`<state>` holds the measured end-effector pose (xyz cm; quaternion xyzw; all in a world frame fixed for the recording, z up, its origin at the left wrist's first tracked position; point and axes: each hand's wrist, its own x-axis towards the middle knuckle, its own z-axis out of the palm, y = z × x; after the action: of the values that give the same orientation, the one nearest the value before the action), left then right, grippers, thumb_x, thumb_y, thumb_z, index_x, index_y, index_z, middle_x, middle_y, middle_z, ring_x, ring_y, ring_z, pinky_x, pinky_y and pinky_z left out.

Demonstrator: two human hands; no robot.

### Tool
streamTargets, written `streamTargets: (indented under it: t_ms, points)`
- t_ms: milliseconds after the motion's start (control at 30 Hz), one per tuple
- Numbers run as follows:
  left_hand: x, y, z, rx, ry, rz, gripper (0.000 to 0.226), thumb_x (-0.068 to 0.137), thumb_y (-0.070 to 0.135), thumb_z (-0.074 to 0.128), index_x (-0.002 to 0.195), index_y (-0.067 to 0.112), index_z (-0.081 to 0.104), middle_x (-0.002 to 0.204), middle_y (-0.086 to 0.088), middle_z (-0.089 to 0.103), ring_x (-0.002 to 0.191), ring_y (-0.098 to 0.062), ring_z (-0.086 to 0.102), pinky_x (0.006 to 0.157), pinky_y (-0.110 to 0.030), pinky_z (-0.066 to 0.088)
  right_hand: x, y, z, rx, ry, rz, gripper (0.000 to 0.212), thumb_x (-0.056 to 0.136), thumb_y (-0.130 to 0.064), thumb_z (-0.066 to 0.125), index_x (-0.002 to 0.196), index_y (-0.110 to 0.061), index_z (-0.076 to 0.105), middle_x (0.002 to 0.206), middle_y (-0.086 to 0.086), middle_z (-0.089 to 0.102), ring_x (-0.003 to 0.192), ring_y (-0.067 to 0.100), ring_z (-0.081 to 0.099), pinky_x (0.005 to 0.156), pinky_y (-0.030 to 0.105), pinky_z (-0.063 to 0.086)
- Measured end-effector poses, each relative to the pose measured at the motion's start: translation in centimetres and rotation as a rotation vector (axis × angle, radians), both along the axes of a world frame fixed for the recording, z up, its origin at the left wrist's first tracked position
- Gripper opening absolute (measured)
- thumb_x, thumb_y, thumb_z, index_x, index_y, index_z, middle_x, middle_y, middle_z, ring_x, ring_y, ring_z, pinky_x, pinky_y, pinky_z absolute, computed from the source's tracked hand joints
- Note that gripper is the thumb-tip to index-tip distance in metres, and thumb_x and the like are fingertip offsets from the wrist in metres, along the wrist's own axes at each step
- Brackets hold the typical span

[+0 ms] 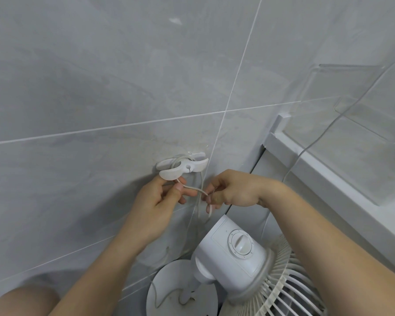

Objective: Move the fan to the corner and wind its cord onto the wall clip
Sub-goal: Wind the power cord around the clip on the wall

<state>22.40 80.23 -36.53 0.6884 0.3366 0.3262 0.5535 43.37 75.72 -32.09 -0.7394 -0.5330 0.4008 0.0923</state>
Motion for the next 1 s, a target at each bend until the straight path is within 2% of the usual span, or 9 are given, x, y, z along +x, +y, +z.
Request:
streamTargets:
  t_ms: [133, 233, 300, 400, 467, 533, 600, 800, 1000]
  points:
    - [-0.9, 0.4, 0.3, 0.189, 0.206, 0.083, 0.009, 0.095, 0.038, 0.060, 0.098, 0.033, 0.067, 0.087, 0.019, 0.074, 0.077, 0.003, 0.066, 0.065, -0.012, 0.045, 0.9, -0.3, 0.4, 0.035, -0.026, -0.105, 0.020, 0.098, -0.022, 0.061, 0.096, -0.013, 0.080, 0.082, -0.003, 0.073, 0.070, 0.009, 0.058, 0.076, 0.023, 0.049]
    - [-2.1, 0.3, 1.1, 0.478, 0.590, 0.112, 0.037, 0.088, 0.061, 0.049, 0.070, 0.031, 0.062, 0.060, 0.014, 0.063, 0.061, -0.006, 0.060, 0.053, -0.025, 0.041, 1.6, -0.5, 1.2, 0.042, -0.013, -0.228, 0.028, 0.101, -0.027, 0.058, 0.084, -0.016, 0.076, 0.075, -0.004, 0.064, 0.069, 0.013, 0.052, 0.073, 0.027, 0.051]
    - [-2.6, -0.3, 2.1, 0.634, 0.698, 0.198, 0.049, 0.087, 0.064, 0.045, 0.057, 0.025, 0.051, 0.047, 0.007, 0.051, 0.051, -0.010, 0.052, 0.046, -0.025, 0.032, 2.0, -0.5, 1.6, 0.067, 0.012, -0.319, 0.029, 0.101, -0.028, 0.058, 0.078, -0.016, 0.073, 0.071, -0.002, 0.062, 0.069, 0.016, 0.054, 0.074, 0.031, 0.056]
    - [-2.7, -1.5, 3.8, 0.773, 0.465, 0.285, 0.030, 0.086, 0.051, 0.056, 0.066, 0.029, 0.056, 0.052, 0.016, 0.048, 0.051, -0.009, 0.050, 0.048, -0.025, 0.038, 1.9, -0.4, 2.0, 0.143, 0.058, -0.460, 0.027, 0.098, -0.026, 0.060, 0.077, -0.014, 0.072, 0.071, 0.001, 0.061, 0.066, 0.016, 0.058, 0.074, 0.037, 0.063]
    - [-2.5, -1.8, 4.0, 0.848, 0.292, 0.258, 0.009, 0.086, 0.039, 0.062, 0.089, 0.032, 0.067, 0.079, 0.021, 0.059, 0.071, -0.010, 0.060, 0.061, -0.029, 0.047, 1.5, -0.1, 2.4, 0.224, 0.084, -0.533, 0.026, 0.097, -0.023, 0.060, 0.077, -0.011, 0.071, 0.070, 0.003, 0.061, 0.062, 0.016, 0.057, 0.069, 0.037, 0.064]
    - [-2.3, -1.6, 3.4, 0.880, 0.282, 0.187, 0.027, 0.087, 0.035, 0.062, 0.112, 0.024, 0.069, 0.108, 0.015, 0.066, 0.096, -0.015, 0.063, 0.080, -0.035, 0.051, 1.1, 0.2, 2.9, 0.319, 0.098, -0.592, 0.024, 0.096, -0.020, 0.060, 0.077, -0.009, 0.072, 0.068, 0.004, 0.061, 0.062, 0.017, 0.056, 0.066, 0.036, 0.064]
    - [-2.2, -1.4, 2.9, 0.905, 0.308, 0.173, 0.038, 0.088, 0.035, 0.061, 0.122, 0.022, 0.067, 0.119, 0.009, 0.065, 0.104, -0.019, 0.062, 0.087, -0.041, 0.050, 0.8, 0.5, 3.1, 0.393, 0.093, -0.625, 0.023, 0.095, -0.019, 0.060, 0.079, -0.008, 0.074, 0.068, 0.005, 0.062, 0.063, 0.018, 0.057, 0.065, 0.035, 0.062]
    - [-2.2, -1.6, 2.8, 0.903, 0.366, 0.196, 0.043, 0.085, 0.038, 0.060, 0.125, 0.023, 0.065, 0.119, 0.009, 0.061, 0.102, -0.019, 0.060, 0.083, -0.040, 0.051, 0.0, 0.0, 3.6, 0.653, 0.194, -0.540, 0.031, 0.101, -0.021, 0.055, 0.076, -0.016, 0.072, 0.062, -0.007, 0.063, 0.067, 0.014, 0.054, 0.065, 0.029, 0.049]
    - [-2.3, -1.8, 3.3, 0.853, 0.349, 0.226, 0.035, 0.083, 0.039, 0.062, 0.116, 0.027, 0.064, 0.114, 0.011, 0.062, 0.100, -0.018, 0.062, 0.078, -0.035, 0.053, -1.2, -0.7, 5.2, 0.744, 0.402, -0.337, 0.031, 0.098, -0.015, 0.051, 0.071, -0.016, 0.067, 0.082, 0.001, 0.071, 0.080, 0.019, 0.057, 0.072, 0.037, 0.049]
